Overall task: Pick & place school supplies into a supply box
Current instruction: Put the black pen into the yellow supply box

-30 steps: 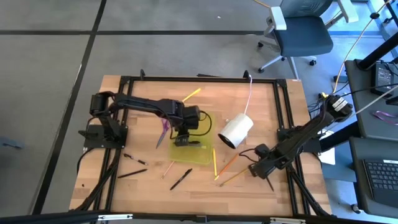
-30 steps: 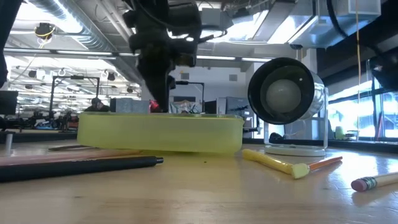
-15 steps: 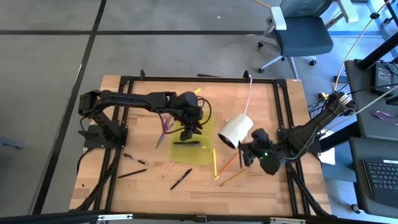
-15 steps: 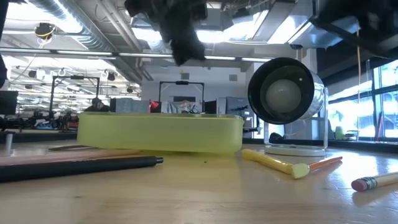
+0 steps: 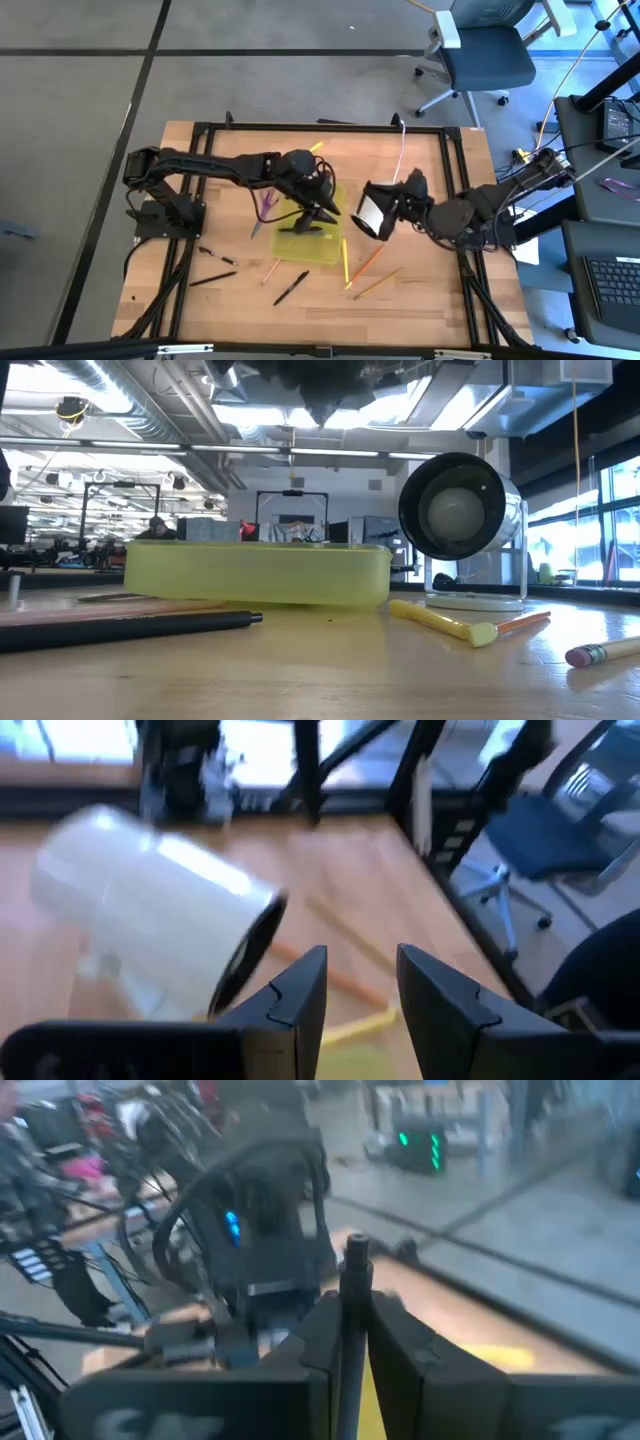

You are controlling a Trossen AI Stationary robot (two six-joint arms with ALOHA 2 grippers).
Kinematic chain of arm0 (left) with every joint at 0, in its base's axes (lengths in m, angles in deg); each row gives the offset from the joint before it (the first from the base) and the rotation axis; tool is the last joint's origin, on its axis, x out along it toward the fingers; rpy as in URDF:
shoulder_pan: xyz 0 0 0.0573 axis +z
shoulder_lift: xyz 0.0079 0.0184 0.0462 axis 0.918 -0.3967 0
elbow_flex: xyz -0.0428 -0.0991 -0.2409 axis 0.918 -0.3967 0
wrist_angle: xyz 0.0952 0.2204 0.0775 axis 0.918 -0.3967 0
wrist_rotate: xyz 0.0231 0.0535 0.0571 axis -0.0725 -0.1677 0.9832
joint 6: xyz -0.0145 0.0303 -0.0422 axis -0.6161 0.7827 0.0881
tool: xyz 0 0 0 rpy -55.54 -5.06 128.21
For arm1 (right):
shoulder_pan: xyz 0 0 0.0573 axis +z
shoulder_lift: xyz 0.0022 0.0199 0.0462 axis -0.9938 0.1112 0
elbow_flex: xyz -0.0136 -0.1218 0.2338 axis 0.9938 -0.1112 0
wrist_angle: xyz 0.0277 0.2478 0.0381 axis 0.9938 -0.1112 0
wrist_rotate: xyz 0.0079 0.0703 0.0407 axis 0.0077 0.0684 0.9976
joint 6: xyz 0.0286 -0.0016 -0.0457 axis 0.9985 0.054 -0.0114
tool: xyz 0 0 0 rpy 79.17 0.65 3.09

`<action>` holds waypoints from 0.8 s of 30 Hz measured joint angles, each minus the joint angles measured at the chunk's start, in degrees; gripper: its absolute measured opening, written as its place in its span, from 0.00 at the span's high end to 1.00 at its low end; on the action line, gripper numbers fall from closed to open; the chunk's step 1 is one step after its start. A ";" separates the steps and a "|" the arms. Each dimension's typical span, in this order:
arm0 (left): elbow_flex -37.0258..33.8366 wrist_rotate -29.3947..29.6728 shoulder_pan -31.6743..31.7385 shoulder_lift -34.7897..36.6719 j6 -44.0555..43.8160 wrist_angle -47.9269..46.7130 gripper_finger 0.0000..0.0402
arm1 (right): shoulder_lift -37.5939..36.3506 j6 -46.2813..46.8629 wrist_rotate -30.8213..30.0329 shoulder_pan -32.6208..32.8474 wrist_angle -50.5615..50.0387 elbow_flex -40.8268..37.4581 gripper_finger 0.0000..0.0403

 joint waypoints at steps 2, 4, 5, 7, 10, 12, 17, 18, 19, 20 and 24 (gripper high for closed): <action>0.00 0.09 -0.71 0.00 -0.72 3.75 0.72 | 0.00 -5.41 1.49 -0.83 4.67 0.00 0.89; 0.00 0.21 -1.19 0.00 -2.16 7.17 0.72 | 0.00 -8.75 3.26 -1.44 7.70 0.04 0.89; 0.02 0.90 -1.40 0.00 -2.73 8.24 0.72 | 0.00 -9.94 4.25 -1.69 8.57 0.04 0.89; 0.02 4.73 -1.52 0.00 -4.09 9.18 0.72 | 0.00 -11.64 5.64 -1.91 10.11 0.04 0.89; 0.02 9.87 -1.44 0.00 -5.19 9.16 0.73 | 0.00 -13.67 6.12 -1.95 11.86 0.04 0.89; 0.00 10.35 -1.19 0.00 -5.89 9.16 0.73 | 0.00 -15.02 6.24 -1.95 13.01 0.04 0.89; 0.00 10.18 -1.15 0.00 -5.57 10.49 0.75 | -0.01 -17.14 6.26 -2.06 13.93 0.04 0.89; 0.00 9.96 -1.15 0.00 -5.57 11.36 0.75 | 0.00 -17.11 6.27 -2.24 13.93 0.04 0.89; 0.00 9.72 -1.15 0.00 -5.53 12.01 0.75 | 0.00 -17.03 6.32 -2.46 13.93 0.04 0.89; 0.00 9.62 -1.15 0.00 -5.52 12.53 0.75 | 0.00 -16.97 6.67 -2.64 13.95 0.04 0.89; -0.02 9.60 -1.15 0.00 -5.56 13.90 0.75 | 0.00 -16.99 7.29 -3.18 13.88 0.04 0.89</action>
